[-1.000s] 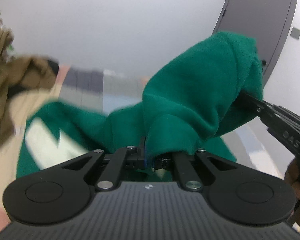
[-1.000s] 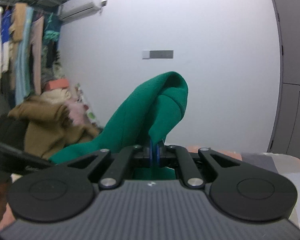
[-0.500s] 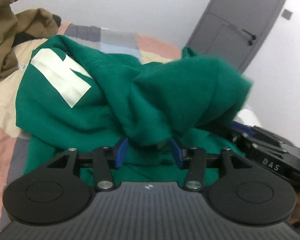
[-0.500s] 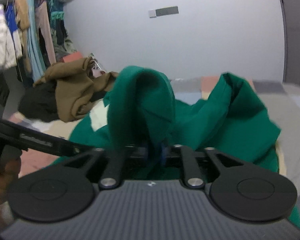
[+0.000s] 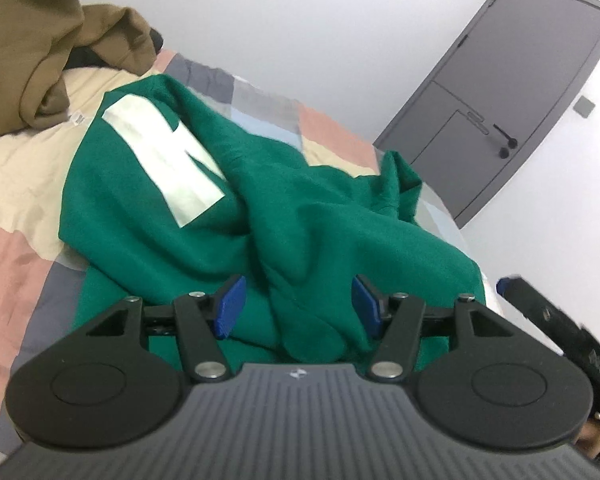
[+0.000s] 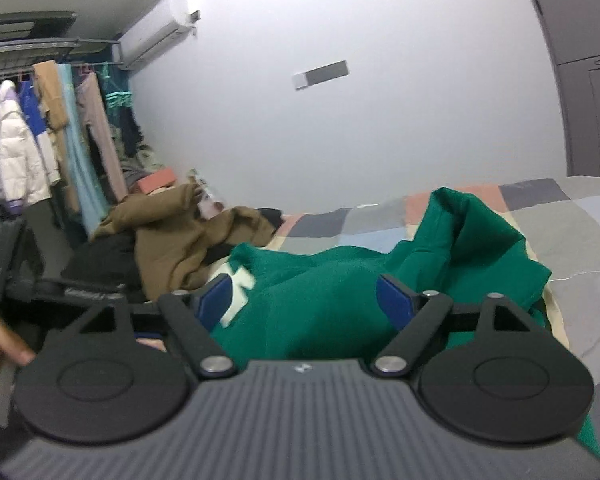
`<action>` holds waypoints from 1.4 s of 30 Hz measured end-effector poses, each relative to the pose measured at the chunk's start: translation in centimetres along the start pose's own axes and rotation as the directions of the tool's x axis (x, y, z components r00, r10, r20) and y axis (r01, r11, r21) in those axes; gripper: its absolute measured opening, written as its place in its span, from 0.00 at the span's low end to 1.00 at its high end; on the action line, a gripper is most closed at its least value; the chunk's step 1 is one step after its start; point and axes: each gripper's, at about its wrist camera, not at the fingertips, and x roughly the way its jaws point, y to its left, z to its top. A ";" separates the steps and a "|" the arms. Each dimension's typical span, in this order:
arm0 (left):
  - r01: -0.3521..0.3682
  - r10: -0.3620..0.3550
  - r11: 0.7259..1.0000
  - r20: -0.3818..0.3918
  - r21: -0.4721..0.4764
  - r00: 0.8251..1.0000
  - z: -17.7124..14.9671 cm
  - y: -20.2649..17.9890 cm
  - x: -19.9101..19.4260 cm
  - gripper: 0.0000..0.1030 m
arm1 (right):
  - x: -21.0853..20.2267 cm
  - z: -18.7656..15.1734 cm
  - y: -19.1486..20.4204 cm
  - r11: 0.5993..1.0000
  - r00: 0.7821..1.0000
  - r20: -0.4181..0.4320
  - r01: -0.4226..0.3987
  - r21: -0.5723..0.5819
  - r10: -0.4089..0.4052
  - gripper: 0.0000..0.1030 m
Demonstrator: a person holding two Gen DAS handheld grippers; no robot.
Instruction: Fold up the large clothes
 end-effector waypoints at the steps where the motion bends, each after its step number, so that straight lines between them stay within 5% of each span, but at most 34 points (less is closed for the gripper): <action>1: -0.009 0.009 1.000 -0.007 0.000 1.000 -0.1 0.2 0.3 0.62 | 0.7 -0.1 -0.3 1.000 1.000 -0.003 0.021 0.015 -0.021 0.78; 10: -0.083 0.083 0.996 0.009 0.020 0.996 -0.1 2.0 2.4 0.62 | 6.9 -2.4 -2.8 0.992 0.986 -0.148 0.089 0.087 -0.075 0.78; 16: -0.077 0.077 0.997 0.026 -0.010 0.997 0.1 2.8 2.2 0.62 | 6.6 -3.0 -1.7 0.996 0.978 -0.205 -0.008 0.087 0.026 0.32; 19: -0.053 0.053 0.999 0.049 0.005 0.997 0.0 2.4 1.7 0.62 | 5.9 -3.5 0.0 0.997 0.966 -0.250 -0.060 0.047 0.070 0.27; 26: -0.012 0.010 0.998 0.037 0.055 0.999 -1.2 0.7 2.4 0.62 | 7.4 -8.0 3.1 0.997 0.907 -0.419 -0.072 -0.038 0.049 0.27; 33: -0.016 0.014 0.998 0.031 0.060 0.999 -1.9 -0.1 3.2 0.62 | 6.1 -6.9 3.2 0.999 0.922 -0.386 -0.040 -0.003 0.036 0.37; 37: 0.004 -0.009 0.997 0.058 0.074 0.998 -1.4 -1.1 3.3 0.62 | 4.5 -5.0 2.6 0.999 0.947 -0.317 -0.043 0.022 0.047 0.52; 42: 0.019 -0.023 0.995 0.045 0.102 0.999 -1.3 -2.2 5.3 0.62 | 3.6 -3.1 1.0 0.999 0.980 -0.199 0.004 0.049 0.006 0.52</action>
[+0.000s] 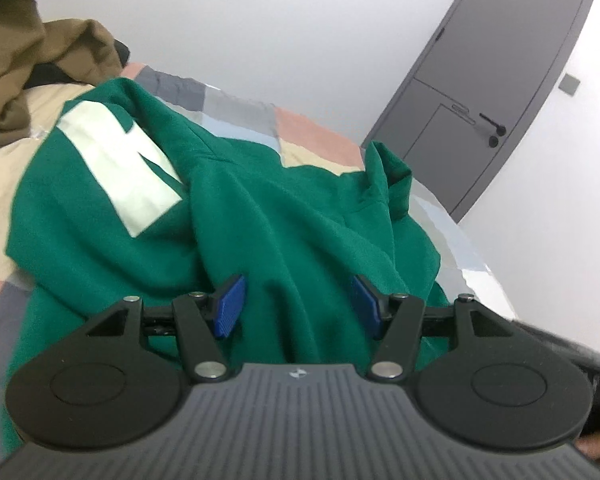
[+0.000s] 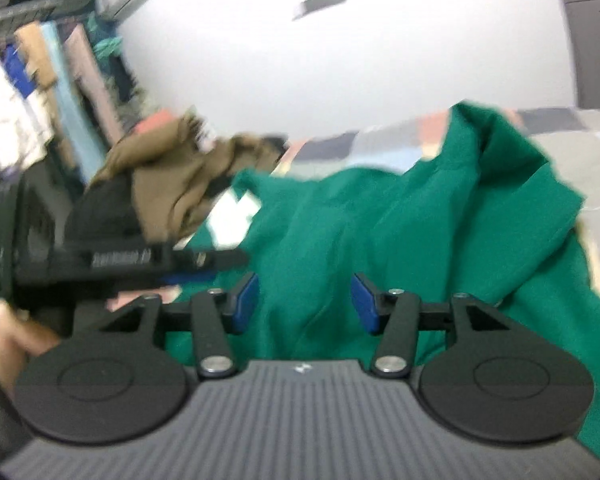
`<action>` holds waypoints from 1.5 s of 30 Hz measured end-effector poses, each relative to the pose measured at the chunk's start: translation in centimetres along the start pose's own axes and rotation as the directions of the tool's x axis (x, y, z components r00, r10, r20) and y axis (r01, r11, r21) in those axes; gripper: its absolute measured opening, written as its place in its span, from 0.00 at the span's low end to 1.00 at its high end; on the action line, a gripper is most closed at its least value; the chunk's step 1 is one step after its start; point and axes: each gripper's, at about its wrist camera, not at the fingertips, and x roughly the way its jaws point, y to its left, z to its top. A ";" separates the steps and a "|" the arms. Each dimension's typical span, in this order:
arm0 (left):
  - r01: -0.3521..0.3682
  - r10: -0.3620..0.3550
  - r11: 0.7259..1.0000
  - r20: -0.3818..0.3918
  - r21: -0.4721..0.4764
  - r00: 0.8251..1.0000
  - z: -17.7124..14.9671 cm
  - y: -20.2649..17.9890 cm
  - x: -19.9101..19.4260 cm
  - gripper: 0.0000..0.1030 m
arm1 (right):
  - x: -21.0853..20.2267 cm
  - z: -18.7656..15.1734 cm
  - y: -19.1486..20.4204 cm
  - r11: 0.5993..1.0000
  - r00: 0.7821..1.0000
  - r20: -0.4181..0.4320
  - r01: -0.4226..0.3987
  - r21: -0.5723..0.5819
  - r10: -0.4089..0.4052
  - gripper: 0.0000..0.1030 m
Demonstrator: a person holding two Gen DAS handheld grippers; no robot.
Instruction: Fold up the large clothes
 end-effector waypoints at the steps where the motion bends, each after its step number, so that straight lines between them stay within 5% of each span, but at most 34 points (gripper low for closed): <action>1: -0.005 0.005 1.000 -0.010 0.010 1.000 -0.1 -0.1 0.5 0.62 | 0.4 0.2 -0.4 1.000 1.000 0.003 0.018 0.018 -0.018 0.52; 5: -0.028 0.030 0.999 -0.051 0.043 0.998 -0.7 -0.1 2.3 0.61 | 3.6 -0.1 -1.8 0.997 0.994 -0.078 0.079 0.024 -0.077 0.53; 9: -0.051 0.056 0.997 -0.071 0.060 0.996 -1.2 0.5 3.2 0.61 | 6.0 -1.5 -2.7 0.997 0.984 -0.174 0.052 0.063 -0.040 0.52; 16: -0.086 0.092 0.994 -0.093 0.066 0.991 -1.6 0.9 4.1 0.62 | 7.4 -2.7 -3.8 0.991 0.979 -0.201 0.045 0.125 -0.019 0.54; 26: -0.104 0.092 0.988 -0.106 -0.112 0.990 -0.2 2.4 -2.3 0.62 | 2.9 -1.6 -3.6 0.986 0.973 -0.223 0.093 0.136 -0.061 0.55; 32: -0.265 0.249 0.949 -0.109 -0.170 0.962 0.7 6.0 -6.8 0.63 | -1.8 -1.1 -5.5 0.966 0.965 -0.179 0.218 0.137 -0.193 0.80; 35: -0.336 0.311 0.914 -0.140 -0.226 0.940 0.6 8.2 -7.6 0.66 | -2.8 -1.3 -7.8 0.928 0.938 -0.199 0.321 0.189 -0.284 0.81; 39: -0.416 0.382 0.870 -0.171 -0.266 0.908 0.0 10.5 -8.2 0.67 | -3.3 -1.9 -11.0 0.843 0.872 -0.261 0.476 0.253 -0.414 0.81; 45: -0.490 0.443 0.816 -0.213 -0.306 0.871 -1.1 12.7 -8.4 0.68 | -4.0 -2.0 -13.8 0.759 0.809 -0.272 0.585 0.286 -0.522 0.81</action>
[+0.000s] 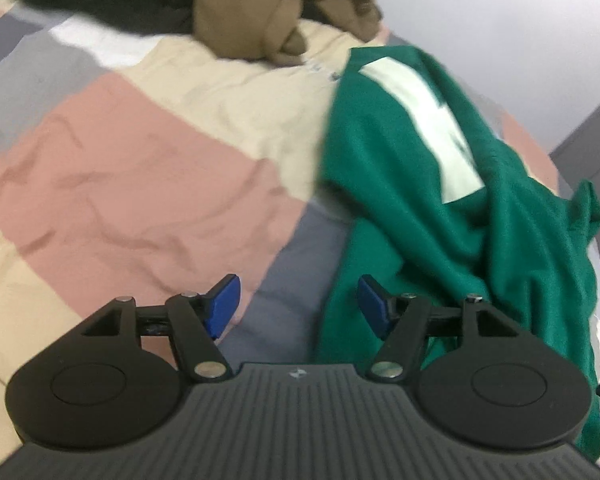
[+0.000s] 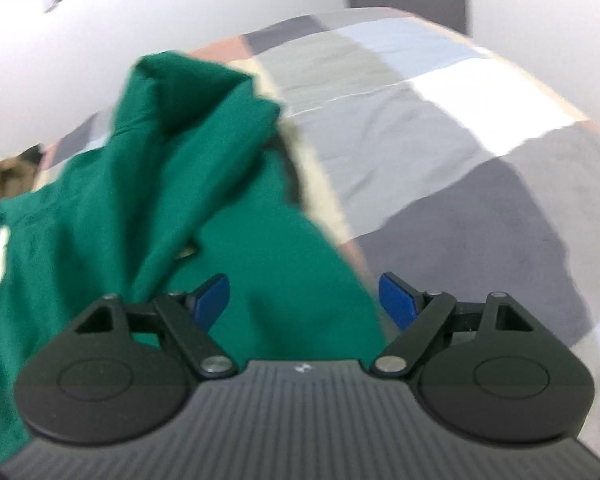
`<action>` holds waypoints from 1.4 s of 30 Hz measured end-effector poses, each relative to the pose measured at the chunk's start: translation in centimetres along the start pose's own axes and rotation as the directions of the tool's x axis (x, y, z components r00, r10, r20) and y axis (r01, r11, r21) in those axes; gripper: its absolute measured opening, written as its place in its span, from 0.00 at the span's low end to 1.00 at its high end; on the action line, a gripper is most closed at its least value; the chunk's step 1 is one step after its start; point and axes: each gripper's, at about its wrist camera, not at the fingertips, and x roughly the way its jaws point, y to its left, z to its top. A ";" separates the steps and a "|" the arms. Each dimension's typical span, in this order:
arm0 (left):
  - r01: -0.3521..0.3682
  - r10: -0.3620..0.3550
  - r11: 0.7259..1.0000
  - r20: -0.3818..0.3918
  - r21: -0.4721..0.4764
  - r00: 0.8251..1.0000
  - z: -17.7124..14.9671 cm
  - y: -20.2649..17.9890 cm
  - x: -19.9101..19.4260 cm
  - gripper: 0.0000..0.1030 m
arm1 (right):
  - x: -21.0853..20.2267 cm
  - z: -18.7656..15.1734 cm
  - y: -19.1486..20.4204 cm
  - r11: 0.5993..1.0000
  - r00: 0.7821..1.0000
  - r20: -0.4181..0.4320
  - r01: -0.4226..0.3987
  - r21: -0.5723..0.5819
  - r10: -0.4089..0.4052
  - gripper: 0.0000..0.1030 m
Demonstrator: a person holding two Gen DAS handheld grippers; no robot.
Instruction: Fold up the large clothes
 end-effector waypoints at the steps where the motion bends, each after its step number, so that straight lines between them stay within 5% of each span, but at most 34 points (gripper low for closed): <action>1: 0.001 -0.001 1.000 -0.013 -0.014 1.000 -0.1 0.2 0.3 0.68 | 0.0 0.2 -0.3 1.000 1.000 -0.002 0.000 0.009 0.000 0.81; 9: 0.068 -0.071 0.996 -0.068 -0.053 0.995 -0.9 0.5 1.4 0.69 | 1.7 1.6 -2.9 0.999 0.992 -0.127 0.003 0.038 0.002 0.81; 13: 0.182 -0.193 0.979 -0.128 -0.092 0.973 -1.7 0.4 1.5 0.69 | 3.0 1.6 -5.7 0.983 0.975 -0.212 -0.030 0.179 0.069 0.81; 19: 0.321 -0.343 0.938 -0.205 -0.133 0.917 -3.3 -0.7 0.8 0.69 | 3.3 0.1 -6.9 0.918 0.896 -0.295 -0.237 0.318 0.333 0.83; 24: 0.387 -0.417 0.908 -0.271 -0.160 0.867 -4.9 -1.3 0.5 0.69 | 1.8 -0.7 -3.5 0.885 0.830 -0.318 -0.393 0.250 0.458 0.83; 29: 0.352 -0.380 0.925 -0.342 -0.144 0.859 -6.7 -2.1 1.2 0.69 | 1.9 -1.6 0.2 0.894 0.807 -0.392 -0.433 0.114 0.441 0.83; 32: 0.352 -0.373 0.928 -0.349 -0.123 0.860 -7.0 -2.8 1.3 0.67 | 3.5 -2.4 1.5 0.933 0.824 -0.460 -0.357 0.034 0.332 0.80; 33: 0.358 -0.377 0.926 -0.349 -0.121 0.858 -7.0 -2.9 1.3 0.64 | 3.5 -2.7 2.1 0.940 0.832 -0.464 -0.342 0.005 0.305 0.76; 35: 0.342 -0.359 0.933 -0.349 -0.110 0.866 -7.1 -3.2 1.2 0.39 | 3.0 -2.9 3.2 0.947 0.853 -0.454 -0.318 -0.056 0.259 0.54; 37: 0.327 -0.350 0.937 -0.345 -0.126 0.871 -6.9 -2.8 0.9 0.14 | 2.2 -2.7 3.4 0.937 0.848 -0.443 -0.345 -0.046 0.291 0.25; 42: 0.450 -0.508 0.855 -0.248 -0.258 0.825 -4.9 -0.9 -2.5 0.10 | -1.4 -1.2 2.3 0.884 0.823 -0.339 -0.463 0.069 0.457 0.15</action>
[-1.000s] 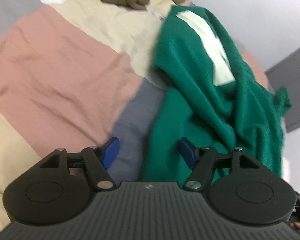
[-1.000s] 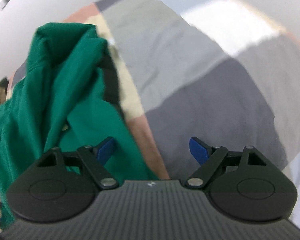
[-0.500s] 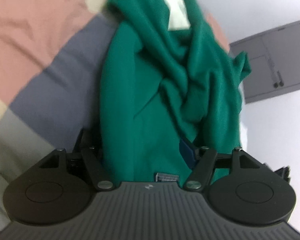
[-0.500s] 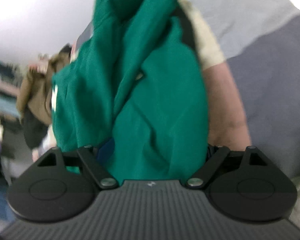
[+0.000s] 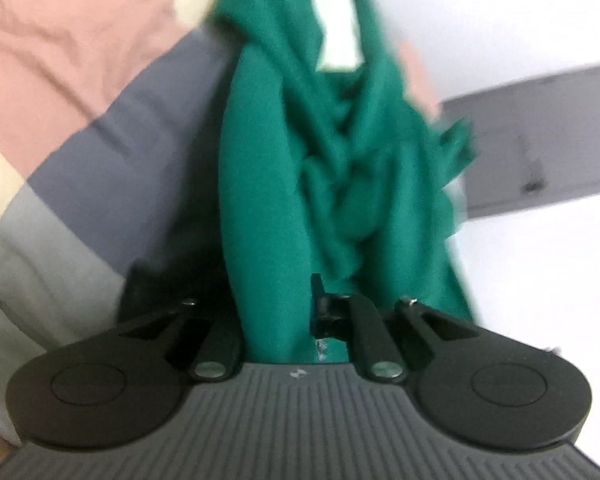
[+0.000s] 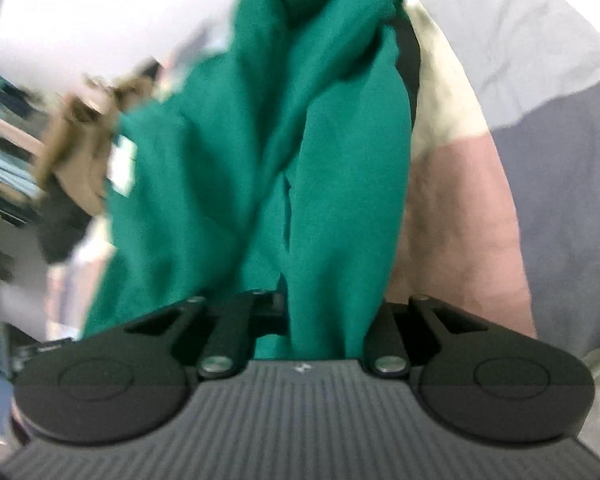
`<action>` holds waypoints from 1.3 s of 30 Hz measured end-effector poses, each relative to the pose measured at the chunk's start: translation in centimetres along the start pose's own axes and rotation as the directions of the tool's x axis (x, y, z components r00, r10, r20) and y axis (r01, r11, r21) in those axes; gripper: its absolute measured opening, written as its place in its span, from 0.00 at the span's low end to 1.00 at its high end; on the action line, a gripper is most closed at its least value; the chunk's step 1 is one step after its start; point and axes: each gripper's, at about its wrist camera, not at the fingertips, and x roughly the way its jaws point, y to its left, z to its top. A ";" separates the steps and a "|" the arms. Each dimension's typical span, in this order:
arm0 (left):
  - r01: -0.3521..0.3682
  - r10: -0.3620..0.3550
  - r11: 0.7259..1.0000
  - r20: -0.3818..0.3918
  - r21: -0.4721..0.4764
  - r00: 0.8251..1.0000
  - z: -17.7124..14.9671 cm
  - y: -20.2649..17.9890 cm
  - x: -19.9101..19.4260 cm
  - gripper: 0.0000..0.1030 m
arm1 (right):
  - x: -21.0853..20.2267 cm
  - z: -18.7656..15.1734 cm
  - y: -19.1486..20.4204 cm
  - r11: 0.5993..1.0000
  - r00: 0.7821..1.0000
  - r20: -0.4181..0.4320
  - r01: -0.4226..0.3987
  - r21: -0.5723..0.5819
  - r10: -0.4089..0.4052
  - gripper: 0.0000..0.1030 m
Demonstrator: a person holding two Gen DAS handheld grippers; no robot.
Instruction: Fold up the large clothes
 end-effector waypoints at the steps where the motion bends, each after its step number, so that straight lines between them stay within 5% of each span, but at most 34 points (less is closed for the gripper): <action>1: 0.037 -0.037 0.999 0.013 0.002 0.999 0.1 -0.5 -1.0 0.10 | -1.0 -0.1 0.3 0.999 0.999 0.025 -0.039 0.006 0.039 0.15; 10: 0.237 -0.239 0.970 0.045 0.050 0.970 0.4 -3.2 -10.0 0.08 | -9.8 -1.2 2.9 0.960 0.941 0.191 -0.274 -0.053 0.279 0.11; 18: 0.311 -0.316 0.947 0.067 0.085 0.946 -2.9 -3.8 -16.5 0.08 | -17.0 -4.6 2.1 0.931 0.885 0.292 -0.357 -0.073 0.362 0.12; 22: 0.295 -0.307 0.948 0.101 0.120 0.946 -3.2 -4.0 -17.2 0.08 | -17.6 -4.8 1.5 0.934 0.878 0.327 -0.355 -0.049 0.351 0.12; 34: 0.223 -0.242 0.970 0.291 0.096 0.926 8.3 -6.1 -8.6 0.10 | -9.9 5.6 1.0 0.957 0.892 0.369 -0.289 0.018 0.262 0.12; 39: 0.087 -0.140 0.982 0.340 0.166 0.930 13.1 -6.4 -3.5 0.10 | -3.9 11.0 0.0 0.970 0.905 0.381 -0.232 0.074 0.188 0.12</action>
